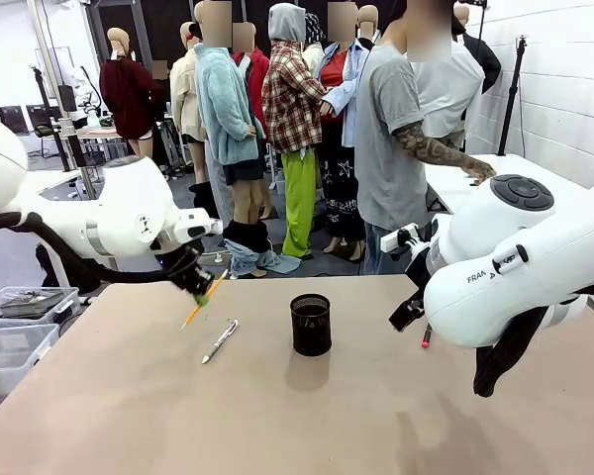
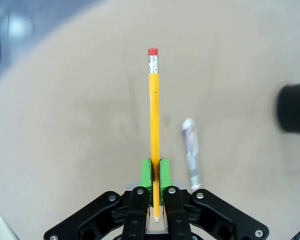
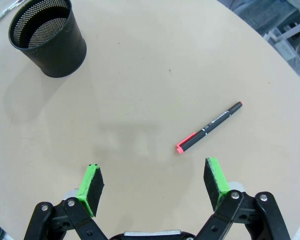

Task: Place the pens into the pen holder.
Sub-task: Pick up a writing instrument from the table and place it into the Pen holder.

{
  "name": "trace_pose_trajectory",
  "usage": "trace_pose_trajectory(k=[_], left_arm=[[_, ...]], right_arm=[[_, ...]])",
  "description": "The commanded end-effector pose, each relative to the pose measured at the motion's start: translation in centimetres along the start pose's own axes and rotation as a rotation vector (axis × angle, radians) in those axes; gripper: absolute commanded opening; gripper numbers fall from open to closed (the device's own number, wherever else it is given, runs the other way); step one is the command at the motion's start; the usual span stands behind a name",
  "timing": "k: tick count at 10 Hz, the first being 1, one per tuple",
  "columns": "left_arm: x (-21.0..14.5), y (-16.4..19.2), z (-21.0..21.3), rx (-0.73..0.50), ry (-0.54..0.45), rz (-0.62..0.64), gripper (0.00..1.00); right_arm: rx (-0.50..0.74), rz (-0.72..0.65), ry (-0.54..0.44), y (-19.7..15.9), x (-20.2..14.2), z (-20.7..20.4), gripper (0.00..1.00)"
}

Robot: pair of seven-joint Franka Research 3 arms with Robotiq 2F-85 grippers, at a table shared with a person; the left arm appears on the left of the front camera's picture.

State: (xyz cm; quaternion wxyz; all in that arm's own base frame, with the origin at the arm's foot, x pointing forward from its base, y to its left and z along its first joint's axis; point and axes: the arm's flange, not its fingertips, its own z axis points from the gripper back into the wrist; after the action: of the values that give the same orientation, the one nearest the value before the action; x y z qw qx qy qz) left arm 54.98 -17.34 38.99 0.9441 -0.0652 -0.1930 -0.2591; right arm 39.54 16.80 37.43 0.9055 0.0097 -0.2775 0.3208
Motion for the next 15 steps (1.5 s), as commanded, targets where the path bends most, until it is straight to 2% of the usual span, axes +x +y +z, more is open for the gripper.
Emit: trace_pose_trajectory(k=[1,3,4,6,9,12,15], left_arm=[[-2.7,0.0,2.4,-0.218,-0.238,-0.172,0.00],[-2.3,-1.4,3.4,-0.363,-0.438,-0.298,0.00],[-1.8,-2.0,3.8,-0.449,-0.504,-0.354,0.00],[-1.0,-3.4,4.0,-0.529,-0.559,-0.407,0.00],[0.0,-5.8,2.2,-0.661,-0.621,-0.496,0.00],[0.7,-7.8,1.7,-0.699,-0.692,-0.531,0.00],[2.2,-9.5,0.7,-0.744,-0.690,-0.559,0.00]], right_arm=[[0.001,0.000,0.001,0.0,0.0,0.0,1.00],[0.001,0.000,0.001,0.0,0.0,0.0,1.00],[0.001,0.000,0.001,0.0,0.0,0.0,1.00],[0.001,0.000,0.001,0.0,0.0,0.0,1.00],[0.001,0.000,0.001,0.0,0.0,0.0,1.00],[0.001,0.000,0.001,0.0,0.0,0.0,1.00],[0.001,0.000,0.001,0.0,0.0,0.0,1.00]])
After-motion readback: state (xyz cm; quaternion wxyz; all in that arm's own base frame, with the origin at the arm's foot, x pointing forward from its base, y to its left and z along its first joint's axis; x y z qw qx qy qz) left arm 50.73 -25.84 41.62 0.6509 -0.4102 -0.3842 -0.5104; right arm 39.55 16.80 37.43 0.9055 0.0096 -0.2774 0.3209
